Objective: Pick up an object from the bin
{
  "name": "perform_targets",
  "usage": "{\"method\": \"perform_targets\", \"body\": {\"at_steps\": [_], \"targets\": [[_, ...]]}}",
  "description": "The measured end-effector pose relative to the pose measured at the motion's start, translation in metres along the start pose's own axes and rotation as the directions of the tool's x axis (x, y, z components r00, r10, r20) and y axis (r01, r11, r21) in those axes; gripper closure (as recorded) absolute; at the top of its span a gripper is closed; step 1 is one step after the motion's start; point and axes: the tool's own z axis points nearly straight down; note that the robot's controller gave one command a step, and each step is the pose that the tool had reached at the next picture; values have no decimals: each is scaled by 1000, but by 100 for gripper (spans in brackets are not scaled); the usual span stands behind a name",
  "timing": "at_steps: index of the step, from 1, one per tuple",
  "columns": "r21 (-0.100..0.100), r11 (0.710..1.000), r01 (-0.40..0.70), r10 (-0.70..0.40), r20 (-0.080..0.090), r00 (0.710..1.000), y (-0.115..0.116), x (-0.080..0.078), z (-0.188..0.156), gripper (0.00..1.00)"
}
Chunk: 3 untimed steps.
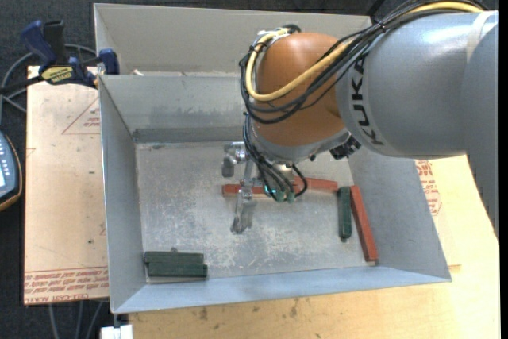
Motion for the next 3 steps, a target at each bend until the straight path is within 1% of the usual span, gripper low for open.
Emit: {"method": "perform_targets", "body": {"at_steps": [1,2,3], "targets": [[3,1000,-3,3,10,1000,-75,-24,1,0],[1,997,77,-77,7,997,-101,-102,122,0],[-1,997,78,-78,10,997,-100,-103,117,100]]}}
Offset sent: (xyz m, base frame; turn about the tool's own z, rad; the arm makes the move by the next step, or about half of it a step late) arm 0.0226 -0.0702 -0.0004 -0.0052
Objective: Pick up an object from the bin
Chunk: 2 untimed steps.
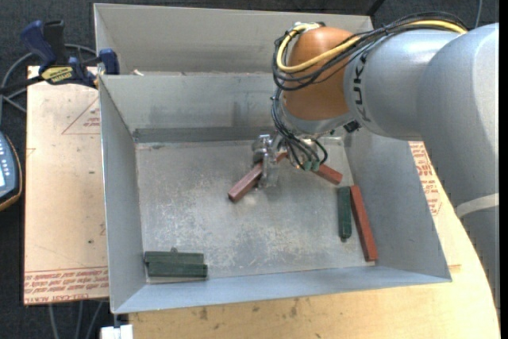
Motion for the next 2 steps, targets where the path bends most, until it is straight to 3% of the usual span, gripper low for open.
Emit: {"method": "perform_targets", "body": {"at_steps": [1,2], "targets": [[1,993,122,-122,2,993,0,6,0,100],[2,997,76,-76,10,997,-3,1,-159,100]]}}
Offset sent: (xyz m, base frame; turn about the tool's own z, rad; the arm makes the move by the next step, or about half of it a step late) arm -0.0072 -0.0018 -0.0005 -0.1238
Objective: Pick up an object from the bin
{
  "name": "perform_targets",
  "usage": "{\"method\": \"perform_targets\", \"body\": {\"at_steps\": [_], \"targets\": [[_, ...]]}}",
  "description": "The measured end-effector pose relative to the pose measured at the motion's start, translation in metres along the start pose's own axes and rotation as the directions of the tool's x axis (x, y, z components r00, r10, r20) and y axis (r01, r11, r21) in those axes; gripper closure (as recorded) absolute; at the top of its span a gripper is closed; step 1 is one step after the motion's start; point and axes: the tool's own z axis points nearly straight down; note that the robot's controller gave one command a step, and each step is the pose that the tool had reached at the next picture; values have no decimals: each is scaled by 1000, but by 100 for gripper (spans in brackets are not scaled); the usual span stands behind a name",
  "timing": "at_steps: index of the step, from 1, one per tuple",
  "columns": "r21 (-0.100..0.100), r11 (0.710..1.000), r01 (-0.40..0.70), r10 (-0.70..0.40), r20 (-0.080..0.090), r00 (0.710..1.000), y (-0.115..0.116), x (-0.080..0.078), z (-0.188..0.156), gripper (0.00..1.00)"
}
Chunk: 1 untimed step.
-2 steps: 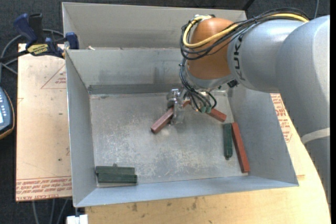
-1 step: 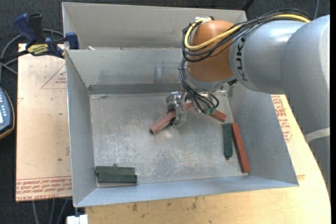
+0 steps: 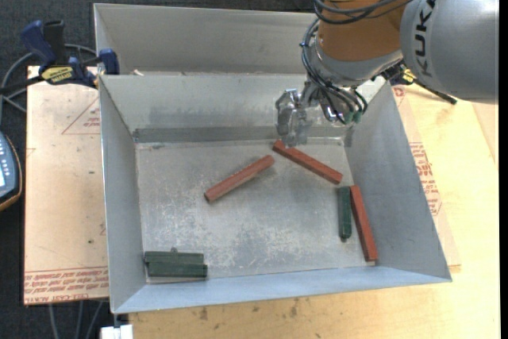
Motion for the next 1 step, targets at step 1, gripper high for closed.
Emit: {"method": "perform_targets", "body": {"at_steps": [1], "targets": [[-1,1000,-2,2,-9,1000,0,2,6,0]]}}
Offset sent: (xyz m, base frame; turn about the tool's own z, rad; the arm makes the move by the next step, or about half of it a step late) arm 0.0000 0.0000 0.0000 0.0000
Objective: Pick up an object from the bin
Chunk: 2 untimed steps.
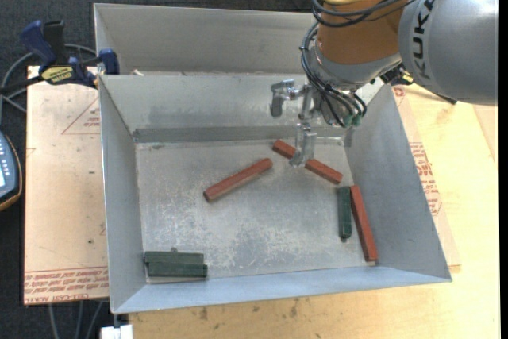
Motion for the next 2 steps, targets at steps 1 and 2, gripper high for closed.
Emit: {"method": "perform_targets", "body": {"at_steps": [1,2], "targets": [[-3,999,40,-40,-9,999,52,-3,94,0],[-1,996,89,-89,-7,996,55,-16,159,0]]}}
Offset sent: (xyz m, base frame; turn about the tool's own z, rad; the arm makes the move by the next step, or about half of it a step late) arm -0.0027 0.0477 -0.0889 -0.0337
